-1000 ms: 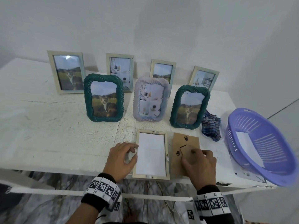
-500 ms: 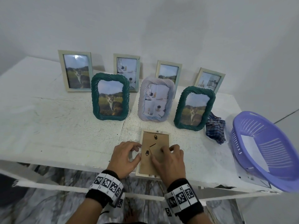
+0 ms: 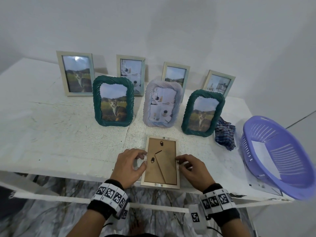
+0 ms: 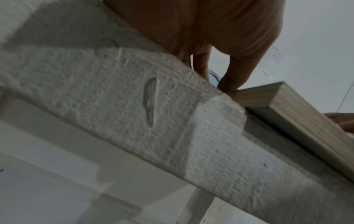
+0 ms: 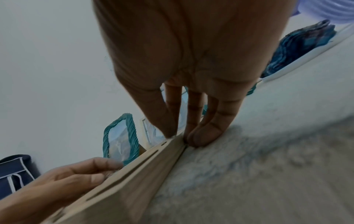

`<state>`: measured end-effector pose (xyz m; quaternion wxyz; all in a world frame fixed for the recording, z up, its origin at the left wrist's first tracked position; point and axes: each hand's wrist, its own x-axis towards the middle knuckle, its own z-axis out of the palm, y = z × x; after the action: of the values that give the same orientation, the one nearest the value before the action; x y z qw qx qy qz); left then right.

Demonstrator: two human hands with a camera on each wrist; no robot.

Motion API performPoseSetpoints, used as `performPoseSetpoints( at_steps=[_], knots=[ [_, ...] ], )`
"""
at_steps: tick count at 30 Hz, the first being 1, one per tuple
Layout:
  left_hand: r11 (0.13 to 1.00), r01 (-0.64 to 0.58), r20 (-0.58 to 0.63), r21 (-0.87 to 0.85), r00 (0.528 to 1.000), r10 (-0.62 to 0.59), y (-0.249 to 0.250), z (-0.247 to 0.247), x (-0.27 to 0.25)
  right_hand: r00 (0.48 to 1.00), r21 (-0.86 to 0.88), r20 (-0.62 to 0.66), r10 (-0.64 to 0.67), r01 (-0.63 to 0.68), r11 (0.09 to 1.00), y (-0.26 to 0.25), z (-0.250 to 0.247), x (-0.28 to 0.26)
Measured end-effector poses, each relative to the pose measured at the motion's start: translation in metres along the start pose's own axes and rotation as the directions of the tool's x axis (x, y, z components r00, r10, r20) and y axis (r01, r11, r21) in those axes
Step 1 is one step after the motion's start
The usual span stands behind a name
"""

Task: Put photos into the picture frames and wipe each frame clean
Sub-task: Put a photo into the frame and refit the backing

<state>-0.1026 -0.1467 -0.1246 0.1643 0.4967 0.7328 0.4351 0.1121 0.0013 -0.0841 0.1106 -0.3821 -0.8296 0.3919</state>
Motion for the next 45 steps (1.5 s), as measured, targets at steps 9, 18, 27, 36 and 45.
performPoseSetpoints(
  at_steps=[9,18,27,36,45],
  knots=[
    [1.000,0.009,0.005,-0.012,1.000,-0.009,0.000,-0.001,0.000,0.976,0.050,0.196,-0.099,0.090,0.995,0.003,-0.023,0.007],
    [1.000,-0.013,0.014,-0.020,1.000,0.014,-0.003,-0.001,-0.001,0.990,-0.083,0.095,-0.105,0.113,0.990,-0.002,-0.008,0.017],
    [1.000,-0.028,0.045,-0.009,0.999,0.028,-0.004,0.000,0.002,0.997,-0.137,0.030,-0.074,0.078,0.988,-0.007,-0.002,0.022],
    [1.000,-0.007,0.053,0.004,0.999,0.007,-0.003,0.000,0.002,0.993,-0.280,-0.022,-0.115,0.105,0.954,-0.019,0.000,0.020],
    [1.000,0.002,0.034,0.000,0.999,-0.002,-0.003,0.001,0.001,0.998,-0.426,0.056,0.001,0.023,0.905,-0.039,0.004,0.065]
  ],
)
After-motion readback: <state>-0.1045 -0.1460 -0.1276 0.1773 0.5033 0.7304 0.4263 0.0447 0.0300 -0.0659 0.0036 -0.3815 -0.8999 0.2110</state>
